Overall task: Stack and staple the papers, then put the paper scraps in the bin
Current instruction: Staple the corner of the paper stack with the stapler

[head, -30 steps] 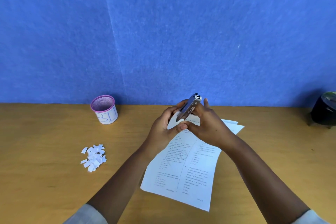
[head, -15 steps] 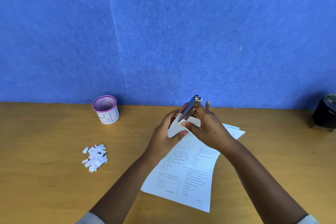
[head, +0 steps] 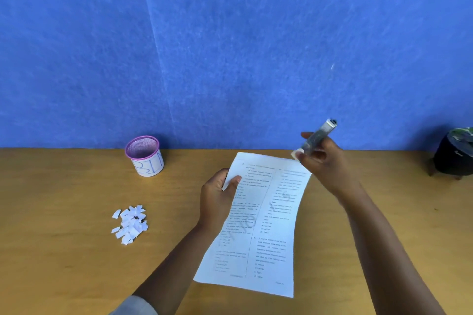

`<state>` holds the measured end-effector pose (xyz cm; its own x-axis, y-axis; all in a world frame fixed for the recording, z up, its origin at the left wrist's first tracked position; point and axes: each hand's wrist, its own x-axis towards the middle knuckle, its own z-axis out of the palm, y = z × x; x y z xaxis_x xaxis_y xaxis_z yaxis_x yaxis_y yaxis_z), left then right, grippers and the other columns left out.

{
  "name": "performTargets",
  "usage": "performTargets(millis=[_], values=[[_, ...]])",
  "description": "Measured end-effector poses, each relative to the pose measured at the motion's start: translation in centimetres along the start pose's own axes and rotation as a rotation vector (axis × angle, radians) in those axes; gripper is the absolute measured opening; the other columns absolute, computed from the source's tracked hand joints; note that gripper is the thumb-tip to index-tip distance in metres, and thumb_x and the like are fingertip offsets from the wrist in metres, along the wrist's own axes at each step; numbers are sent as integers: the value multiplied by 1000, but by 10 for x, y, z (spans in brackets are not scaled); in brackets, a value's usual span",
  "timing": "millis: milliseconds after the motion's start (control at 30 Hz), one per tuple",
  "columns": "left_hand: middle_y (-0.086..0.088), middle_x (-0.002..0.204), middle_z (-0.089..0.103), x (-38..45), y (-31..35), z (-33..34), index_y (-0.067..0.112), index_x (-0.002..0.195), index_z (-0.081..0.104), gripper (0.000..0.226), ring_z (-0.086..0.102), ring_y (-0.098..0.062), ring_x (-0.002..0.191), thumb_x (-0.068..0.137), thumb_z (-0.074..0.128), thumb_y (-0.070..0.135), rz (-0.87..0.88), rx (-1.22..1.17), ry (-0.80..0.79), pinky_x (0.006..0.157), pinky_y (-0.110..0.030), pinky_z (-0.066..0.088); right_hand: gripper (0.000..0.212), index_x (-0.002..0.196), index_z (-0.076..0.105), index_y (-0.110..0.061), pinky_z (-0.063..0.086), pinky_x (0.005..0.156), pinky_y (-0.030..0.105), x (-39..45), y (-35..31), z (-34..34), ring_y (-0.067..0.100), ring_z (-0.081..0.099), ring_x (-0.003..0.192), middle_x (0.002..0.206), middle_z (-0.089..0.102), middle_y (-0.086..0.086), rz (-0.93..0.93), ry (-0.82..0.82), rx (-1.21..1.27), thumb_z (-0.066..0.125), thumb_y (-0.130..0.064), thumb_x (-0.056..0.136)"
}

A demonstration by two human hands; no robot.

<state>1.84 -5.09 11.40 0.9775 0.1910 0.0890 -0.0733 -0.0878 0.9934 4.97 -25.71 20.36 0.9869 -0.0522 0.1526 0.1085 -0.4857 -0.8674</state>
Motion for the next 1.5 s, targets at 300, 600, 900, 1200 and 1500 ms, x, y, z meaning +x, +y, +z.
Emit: performTargets(millis=[300, 600, 900, 1200, 1500], values=[[11, 74, 71, 0, -8, -7, 24, 82, 67, 11, 64, -2, 65, 88, 58, 24, 12, 35, 108, 51, -14, 45, 31, 93, 63, -13, 39, 63, 27, -48, 145, -24, 28, 55, 78, 81, 60, 6, 653, -50, -622, 68, -35, 72], [13, 72, 71, -1, -7, -9, 24, 81, 66, 10, 64, -1, 62, 87, 59, 26, 33, 45, 125, 47, -13, 45, 18, 75, 56, -16, 29, 46, 23, -71, 184, -14, 19, 55, 62, 68, 57, -1, 671, -3, -779, 64, -31, 76], [16, 72, 71, -2, -5, -12, 28, 78, 65, 11, 64, -1, 61, 87, 59, 27, 39, 24, 157, 49, -15, 46, 27, 98, 60, -10, 37, 55, 26, -66, 177, -11, 25, 58, 77, 88, 59, 7, 673, -28, -736, 61, -31, 82], [14, 84, 73, -5, 3, -10, 29, 93, 67, 12, 65, -1, 70, 90, 56, 24, 104, 73, 225, 52, -11, 45, 41, 124, 56, -15, 41, 94, 31, -66, 123, 18, 27, 52, 116, 127, 55, 10, 334, 58, -407, 65, -23, 85], [12, 123, 58, -24, 33, 6, 16, 123, 58, 40, 54, 4, 112, 87, 56, 1, 484, 399, 227, 93, -9, 43, 20, 107, 68, -25, 45, 71, 1, -74, -3, 60, -11, 63, 94, 102, 71, -22, 55, -94, 362, 64, -23, 87]])
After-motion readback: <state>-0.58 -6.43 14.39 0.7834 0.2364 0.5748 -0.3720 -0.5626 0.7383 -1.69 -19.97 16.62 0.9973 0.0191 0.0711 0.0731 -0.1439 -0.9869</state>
